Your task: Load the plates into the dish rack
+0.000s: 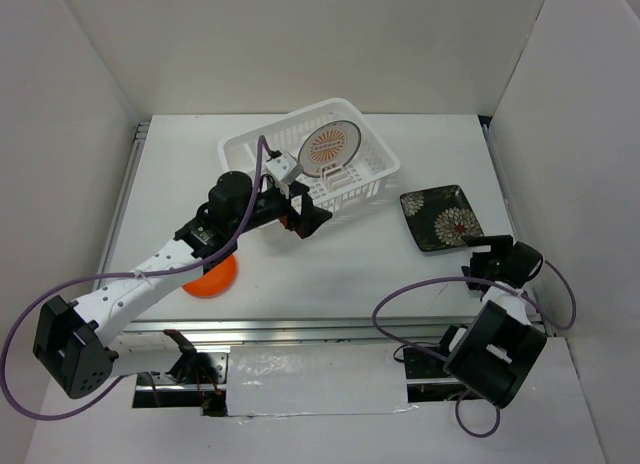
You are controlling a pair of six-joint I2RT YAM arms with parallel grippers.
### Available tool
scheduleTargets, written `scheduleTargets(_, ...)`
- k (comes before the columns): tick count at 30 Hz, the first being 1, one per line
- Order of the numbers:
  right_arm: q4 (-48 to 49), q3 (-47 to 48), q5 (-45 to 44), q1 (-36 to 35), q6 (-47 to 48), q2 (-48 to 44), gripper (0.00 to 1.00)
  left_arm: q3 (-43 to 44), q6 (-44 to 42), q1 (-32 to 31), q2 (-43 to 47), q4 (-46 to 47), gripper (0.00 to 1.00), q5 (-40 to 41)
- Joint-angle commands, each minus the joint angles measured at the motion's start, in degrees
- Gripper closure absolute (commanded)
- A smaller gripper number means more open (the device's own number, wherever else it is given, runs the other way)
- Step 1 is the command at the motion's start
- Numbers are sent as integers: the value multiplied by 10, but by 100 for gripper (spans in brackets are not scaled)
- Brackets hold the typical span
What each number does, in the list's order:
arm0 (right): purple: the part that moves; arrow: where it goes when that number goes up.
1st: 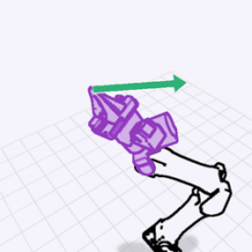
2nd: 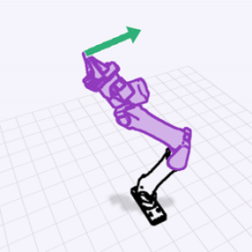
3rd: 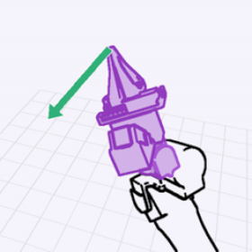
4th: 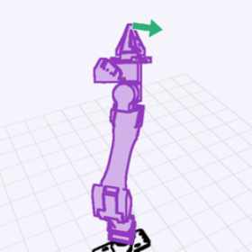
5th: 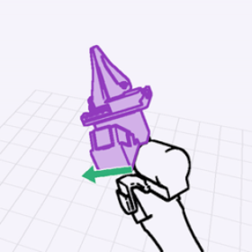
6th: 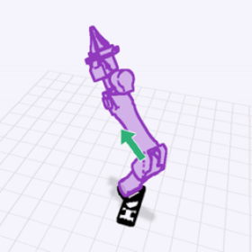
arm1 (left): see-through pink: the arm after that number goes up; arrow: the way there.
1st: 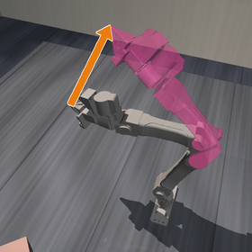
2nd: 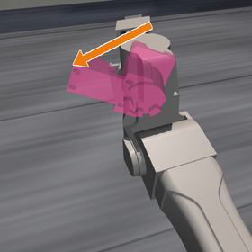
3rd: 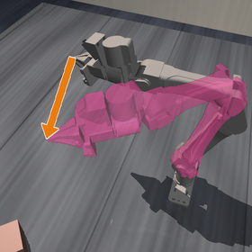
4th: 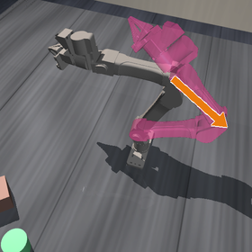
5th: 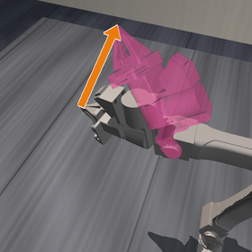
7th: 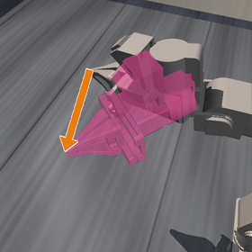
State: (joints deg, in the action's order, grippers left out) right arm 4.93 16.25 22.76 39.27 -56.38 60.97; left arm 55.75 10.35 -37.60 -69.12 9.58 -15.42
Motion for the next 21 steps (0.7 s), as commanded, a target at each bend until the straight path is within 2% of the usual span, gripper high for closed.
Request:
scheduleTargets(1, 1, 34, -53, -21, -7, 22, 6, 1, 27, -1, 1, 73, 1, -43)
scheduleTargets(6, -18, 58, -107, -75, -27, 56, 7, -17, 35, -1, 0, 92, 1, -59)
scheduleTargets(10, -23, 85, -125, -96, -41, 89, 8, -19, 46, -1, 7, 70, 0, 20)
scheduleTargets(15, -13, 97, -158, -128, -67, 131, 10, -33, 62, -1, 17, 72, 0, 63)
scheduleTargets(17, -10, 106, -161, -146, -74, 149, 11, -16, 71, 1, 11, 48, 1, 91)
scheduleTargets(21, -5, 120, -178, -170, -94, 170, 13, 39, 90, 13, -41, -4, 0, 59)
